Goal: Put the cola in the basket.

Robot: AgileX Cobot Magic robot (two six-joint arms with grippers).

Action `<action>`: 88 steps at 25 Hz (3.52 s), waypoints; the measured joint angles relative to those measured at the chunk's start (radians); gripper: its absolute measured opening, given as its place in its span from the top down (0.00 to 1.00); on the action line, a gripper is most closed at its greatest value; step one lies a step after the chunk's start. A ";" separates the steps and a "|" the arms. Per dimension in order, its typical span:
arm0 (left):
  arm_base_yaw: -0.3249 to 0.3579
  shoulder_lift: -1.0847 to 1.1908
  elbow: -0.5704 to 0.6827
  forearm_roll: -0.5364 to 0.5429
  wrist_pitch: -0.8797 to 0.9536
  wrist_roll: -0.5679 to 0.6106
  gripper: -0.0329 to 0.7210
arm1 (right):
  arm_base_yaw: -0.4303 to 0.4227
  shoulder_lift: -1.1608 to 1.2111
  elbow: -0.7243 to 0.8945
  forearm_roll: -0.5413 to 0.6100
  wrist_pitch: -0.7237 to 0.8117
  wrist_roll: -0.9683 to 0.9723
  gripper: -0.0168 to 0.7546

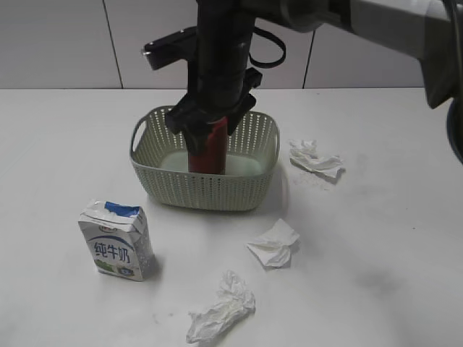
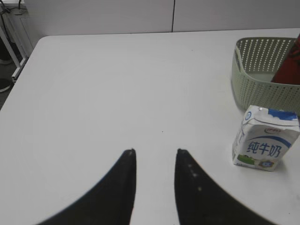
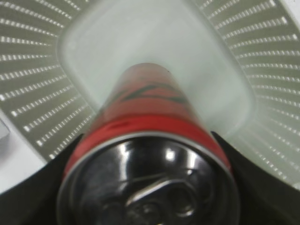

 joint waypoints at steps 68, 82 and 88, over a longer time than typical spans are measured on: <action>0.001 0.000 0.000 -0.001 0.000 -0.001 0.65 | -0.792 -1.229 1.279 0.148 -0.239 -0.160 0.21; 0.001 0.000 0.000 -0.001 0.000 0.000 0.65 | -0.791 -1.981 1.617 0.139 -0.193 -0.166 0.21; 0.001 0.000 0.000 -0.001 0.000 0.000 0.65 | -0.790 -2.205 1.620 0.138 -0.183 -0.165 0.21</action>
